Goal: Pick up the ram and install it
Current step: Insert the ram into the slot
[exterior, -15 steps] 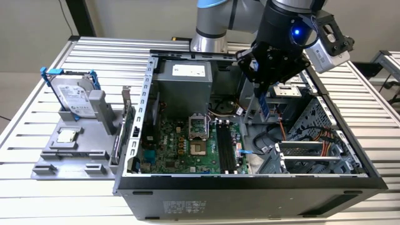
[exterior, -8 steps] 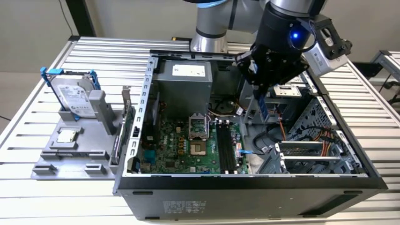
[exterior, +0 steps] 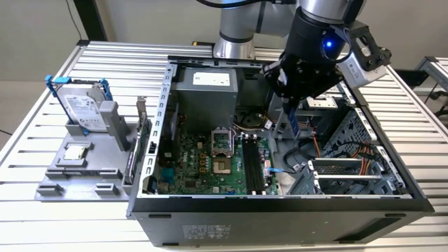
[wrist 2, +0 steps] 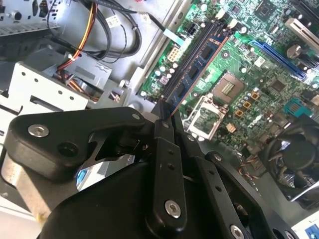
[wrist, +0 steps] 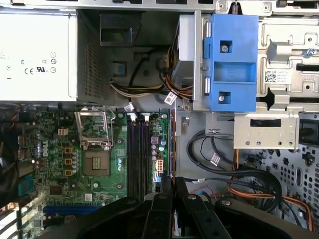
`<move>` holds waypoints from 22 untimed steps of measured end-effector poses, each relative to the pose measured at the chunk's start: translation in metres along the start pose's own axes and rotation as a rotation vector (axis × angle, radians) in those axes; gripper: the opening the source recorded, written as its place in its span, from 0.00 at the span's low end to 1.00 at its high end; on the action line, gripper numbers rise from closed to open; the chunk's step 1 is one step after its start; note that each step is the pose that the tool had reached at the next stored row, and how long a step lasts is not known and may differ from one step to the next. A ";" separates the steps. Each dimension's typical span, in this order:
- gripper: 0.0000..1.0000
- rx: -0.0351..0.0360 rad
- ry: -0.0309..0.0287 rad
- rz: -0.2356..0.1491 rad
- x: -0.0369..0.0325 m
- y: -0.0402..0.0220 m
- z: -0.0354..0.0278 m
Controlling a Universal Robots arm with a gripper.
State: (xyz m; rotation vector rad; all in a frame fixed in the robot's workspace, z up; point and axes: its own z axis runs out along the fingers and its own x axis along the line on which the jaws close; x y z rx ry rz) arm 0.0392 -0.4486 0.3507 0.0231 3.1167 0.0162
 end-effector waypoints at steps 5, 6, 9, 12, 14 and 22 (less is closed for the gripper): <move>0.00 0.0001 0.0002 0.000 0.0001 -0.0001 0.0036; 0.00 0.0001 0.0003 0.000 0.0001 -0.0001 0.0043; 0.00 0.0001 0.0004 0.000 0.0002 -0.0001 0.0067; 0.00 0.0001 0.0005 0.000 0.0002 -0.0001 0.0088; 0.00 0.0001 0.0005 0.000 0.0003 -0.0001 0.0101; 0.00 0.0001 0.0005 0.000 0.0004 -0.0002 0.0150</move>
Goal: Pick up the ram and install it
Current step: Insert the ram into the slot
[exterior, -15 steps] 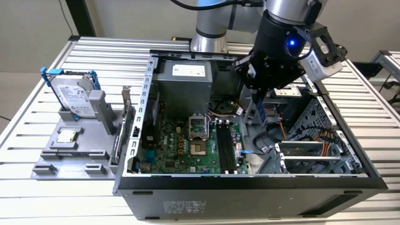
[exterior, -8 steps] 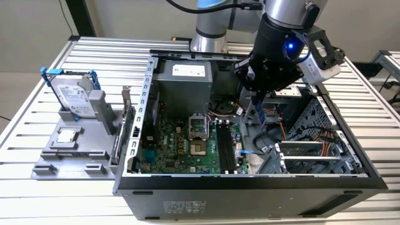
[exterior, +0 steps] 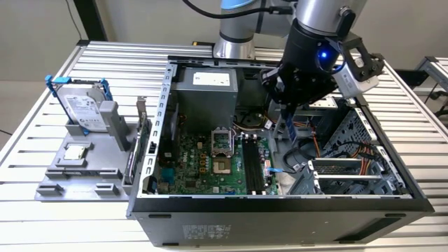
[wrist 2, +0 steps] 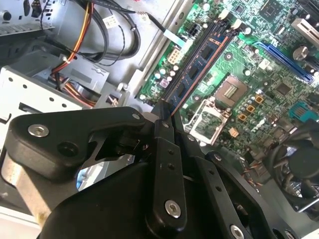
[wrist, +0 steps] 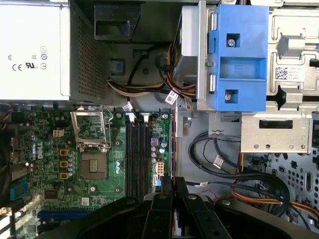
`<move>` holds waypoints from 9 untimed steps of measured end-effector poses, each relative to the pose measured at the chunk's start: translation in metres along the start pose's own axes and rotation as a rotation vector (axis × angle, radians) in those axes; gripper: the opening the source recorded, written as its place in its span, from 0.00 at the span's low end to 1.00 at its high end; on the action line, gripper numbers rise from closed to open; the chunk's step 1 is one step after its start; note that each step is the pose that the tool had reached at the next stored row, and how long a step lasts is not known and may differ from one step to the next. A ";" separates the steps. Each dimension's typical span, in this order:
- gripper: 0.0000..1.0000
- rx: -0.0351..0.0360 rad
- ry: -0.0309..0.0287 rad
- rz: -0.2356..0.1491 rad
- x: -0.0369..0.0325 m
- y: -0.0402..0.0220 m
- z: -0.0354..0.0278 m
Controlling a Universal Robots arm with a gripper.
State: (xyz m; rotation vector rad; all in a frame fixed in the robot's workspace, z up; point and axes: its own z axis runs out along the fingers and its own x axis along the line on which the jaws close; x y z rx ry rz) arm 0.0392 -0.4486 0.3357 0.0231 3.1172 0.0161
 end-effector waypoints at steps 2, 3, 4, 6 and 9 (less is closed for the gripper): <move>0.00 0.0001 0.0000 0.000 0.0000 0.0000 0.0011; 0.00 0.0000 0.0000 0.000 0.0000 0.0000 0.0018; 0.00 0.0001 0.0000 0.000 0.0001 0.0000 0.0023; 0.00 0.0001 0.0001 0.000 0.0001 0.0000 0.0034; 0.00 0.0000 0.0000 0.000 0.0001 -0.0001 0.0052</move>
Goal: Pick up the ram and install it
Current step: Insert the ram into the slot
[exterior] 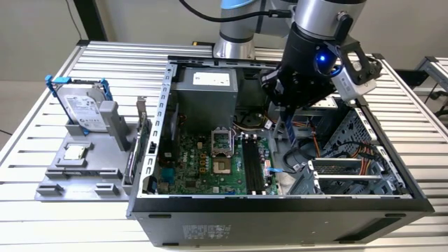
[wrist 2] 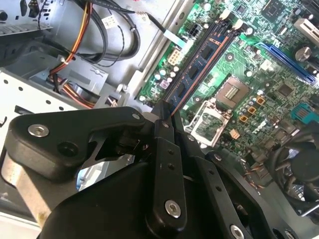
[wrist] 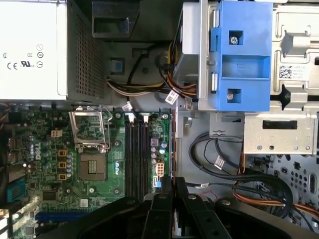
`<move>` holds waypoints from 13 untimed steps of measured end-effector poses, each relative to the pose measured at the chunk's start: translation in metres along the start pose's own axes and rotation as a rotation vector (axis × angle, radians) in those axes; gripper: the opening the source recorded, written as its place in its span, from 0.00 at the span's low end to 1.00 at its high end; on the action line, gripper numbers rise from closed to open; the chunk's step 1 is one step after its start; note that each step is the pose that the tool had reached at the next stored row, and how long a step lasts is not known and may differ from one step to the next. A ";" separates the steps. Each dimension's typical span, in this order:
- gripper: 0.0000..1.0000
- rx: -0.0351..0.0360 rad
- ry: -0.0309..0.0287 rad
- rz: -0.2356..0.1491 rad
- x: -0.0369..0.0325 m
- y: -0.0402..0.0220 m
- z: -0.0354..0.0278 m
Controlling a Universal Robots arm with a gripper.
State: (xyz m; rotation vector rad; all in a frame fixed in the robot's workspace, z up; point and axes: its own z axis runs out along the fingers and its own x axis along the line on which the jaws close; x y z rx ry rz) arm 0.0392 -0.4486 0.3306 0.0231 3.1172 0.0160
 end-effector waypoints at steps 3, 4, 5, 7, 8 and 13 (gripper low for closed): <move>0.00 0.0001 0.0000 0.000 0.0000 0.0000 0.0012; 0.00 0.0002 0.0001 0.000 0.0000 0.0000 0.0012; 0.00 0.0003 0.0001 0.000 0.0000 0.0000 0.0012; 0.00 0.0000 0.0000 0.000 0.0000 0.0000 0.0013; 0.00 0.0000 0.0000 0.000 0.0000 0.0000 0.0015; 0.00 -0.0001 0.0000 0.000 0.0001 0.0000 0.0039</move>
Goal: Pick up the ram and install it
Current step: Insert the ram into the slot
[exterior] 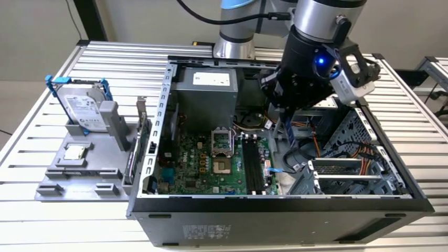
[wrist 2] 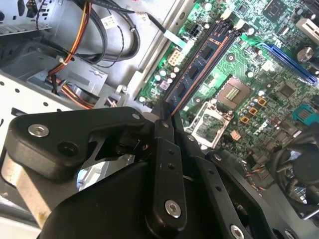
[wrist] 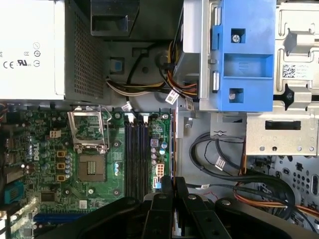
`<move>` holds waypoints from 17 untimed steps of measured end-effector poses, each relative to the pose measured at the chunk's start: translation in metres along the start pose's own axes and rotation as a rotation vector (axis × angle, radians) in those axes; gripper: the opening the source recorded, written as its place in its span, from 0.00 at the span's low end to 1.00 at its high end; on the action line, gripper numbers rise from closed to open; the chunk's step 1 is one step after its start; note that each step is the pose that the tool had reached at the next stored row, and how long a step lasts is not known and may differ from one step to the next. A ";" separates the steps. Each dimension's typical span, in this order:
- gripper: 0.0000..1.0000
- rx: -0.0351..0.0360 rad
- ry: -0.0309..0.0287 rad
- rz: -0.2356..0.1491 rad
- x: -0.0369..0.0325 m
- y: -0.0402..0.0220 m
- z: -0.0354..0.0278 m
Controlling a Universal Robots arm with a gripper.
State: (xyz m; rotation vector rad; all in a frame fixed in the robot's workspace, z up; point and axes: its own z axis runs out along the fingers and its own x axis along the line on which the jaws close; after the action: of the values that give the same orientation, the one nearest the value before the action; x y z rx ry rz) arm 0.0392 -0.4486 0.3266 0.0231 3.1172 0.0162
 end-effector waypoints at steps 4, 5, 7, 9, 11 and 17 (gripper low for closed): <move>0.00 0.0001 0.0001 0.000 0.0001 0.0000 0.0024; 0.00 0.0002 0.0001 0.000 0.0001 0.0000 0.0030; 0.00 0.0001 0.0001 0.000 0.0001 0.0000 0.0042; 0.00 0.0001 0.0001 0.000 0.0001 -0.0001 0.0054; 0.00 0.0001 0.0001 0.000 0.0002 -0.0001 0.0067; 0.00 0.0001 0.0001 0.000 0.0002 -0.0001 0.0100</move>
State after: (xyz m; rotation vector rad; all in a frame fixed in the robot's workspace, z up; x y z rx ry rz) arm 0.0392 -0.4486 0.3167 0.0231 3.1173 0.0161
